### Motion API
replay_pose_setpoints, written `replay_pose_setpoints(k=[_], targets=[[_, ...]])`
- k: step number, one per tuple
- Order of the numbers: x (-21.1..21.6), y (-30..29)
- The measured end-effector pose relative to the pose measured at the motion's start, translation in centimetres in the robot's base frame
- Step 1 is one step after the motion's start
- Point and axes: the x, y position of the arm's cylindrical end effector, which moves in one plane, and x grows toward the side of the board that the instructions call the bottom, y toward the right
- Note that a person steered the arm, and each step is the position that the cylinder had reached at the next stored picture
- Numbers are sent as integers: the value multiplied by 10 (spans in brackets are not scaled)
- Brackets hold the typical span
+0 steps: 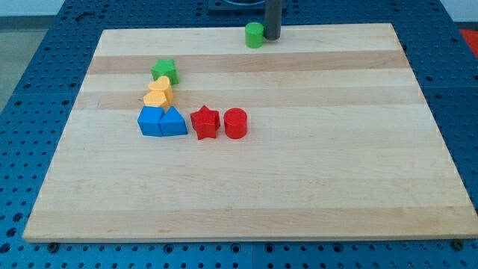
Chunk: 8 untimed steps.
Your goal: Slide the green circle closer to the green star
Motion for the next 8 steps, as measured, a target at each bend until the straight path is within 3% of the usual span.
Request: replay_pose_setpoints(k=[2, 3, 5, 8], targets=[[-8, -22], [8, -47], [30, -33], [33, -109]])
